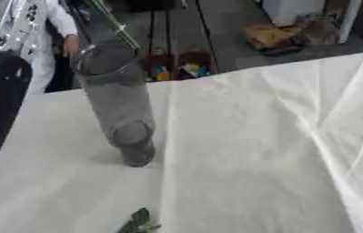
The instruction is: Arrange flowers into the vase.
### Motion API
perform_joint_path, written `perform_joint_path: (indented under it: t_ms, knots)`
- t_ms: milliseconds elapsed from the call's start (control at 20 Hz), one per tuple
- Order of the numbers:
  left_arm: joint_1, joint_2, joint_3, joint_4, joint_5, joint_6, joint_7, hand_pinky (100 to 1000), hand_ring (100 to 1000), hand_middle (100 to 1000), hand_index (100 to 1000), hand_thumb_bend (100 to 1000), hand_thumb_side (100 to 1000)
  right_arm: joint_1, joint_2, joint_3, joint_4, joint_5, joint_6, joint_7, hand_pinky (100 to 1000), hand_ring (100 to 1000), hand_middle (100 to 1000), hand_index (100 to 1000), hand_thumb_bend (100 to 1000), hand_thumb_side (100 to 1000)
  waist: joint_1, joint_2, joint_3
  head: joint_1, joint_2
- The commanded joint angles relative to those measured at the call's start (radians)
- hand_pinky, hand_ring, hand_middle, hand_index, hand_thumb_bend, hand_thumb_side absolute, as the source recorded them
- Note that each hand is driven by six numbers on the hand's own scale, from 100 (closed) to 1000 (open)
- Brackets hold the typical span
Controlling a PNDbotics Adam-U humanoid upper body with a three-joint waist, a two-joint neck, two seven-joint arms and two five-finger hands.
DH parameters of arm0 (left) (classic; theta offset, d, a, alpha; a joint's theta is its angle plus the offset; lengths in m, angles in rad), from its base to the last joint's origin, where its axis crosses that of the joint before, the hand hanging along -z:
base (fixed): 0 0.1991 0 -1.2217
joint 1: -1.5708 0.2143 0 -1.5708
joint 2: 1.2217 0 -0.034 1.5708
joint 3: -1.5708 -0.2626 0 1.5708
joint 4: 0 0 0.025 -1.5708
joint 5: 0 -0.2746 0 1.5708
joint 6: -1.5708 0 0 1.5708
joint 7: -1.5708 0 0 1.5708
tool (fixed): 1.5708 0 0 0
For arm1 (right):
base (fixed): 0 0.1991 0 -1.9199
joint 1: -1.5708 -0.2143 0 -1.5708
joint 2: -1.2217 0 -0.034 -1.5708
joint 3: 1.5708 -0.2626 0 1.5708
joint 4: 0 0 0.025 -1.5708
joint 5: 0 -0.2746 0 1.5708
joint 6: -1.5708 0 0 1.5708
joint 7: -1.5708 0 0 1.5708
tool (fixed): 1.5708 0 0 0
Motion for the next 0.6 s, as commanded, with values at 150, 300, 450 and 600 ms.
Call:
perform_joint_path:
  t_ms: [150, 300, 450, 600]
  knots:
    - [-0.021, 0.028, 0.014, -0.007, -0.05, -0.005, 0.023, 100, 100, 100, 100, 189, 290, -0.004, -0.008, -0.005, -0.018, -0.01, 0.006, 0.007, 839, 767, 374, 886, 100, 879, -0.006, -0.016, 0.003, 0.007, -0.008]
    - [-0.026, 0.03, 0.014, -0.008, -0.07, -0.005, 0.026, 100, 100, 100, 100, 192, 286, -0.002, -0.007, -0.006, -0.018, -0.013, 0.009, 0.009, 840, 767, 375, 886, 100, 879, -0.005, -0.019, 0.003, 0.009, -0.008]
    - [-0.027, 0.031, 0.015, -0.008, -0.071, 0.0, 0.026, 100, 100, 100, 100, 192, 286, 0.0, -0.007, -0.007, -0.018, -0.014, 0.012, 0.008, 841, 768, 375, 886, 100, 880, -0.006, -0.023, 0.005, 0.011, -0.005]
    - [-0.028, 0.034, 0.015, -0.009, -0.067, 0.004, 0.026, 100, 100, 100, 100, 191, 284, 0.003, -0.007, -0.007, -0.018, -0.015, 0.014, 0.008, 841, 768, 376, 887, 100, 880, -0.005, -0.029, 0.008, 0.011, 0.0]
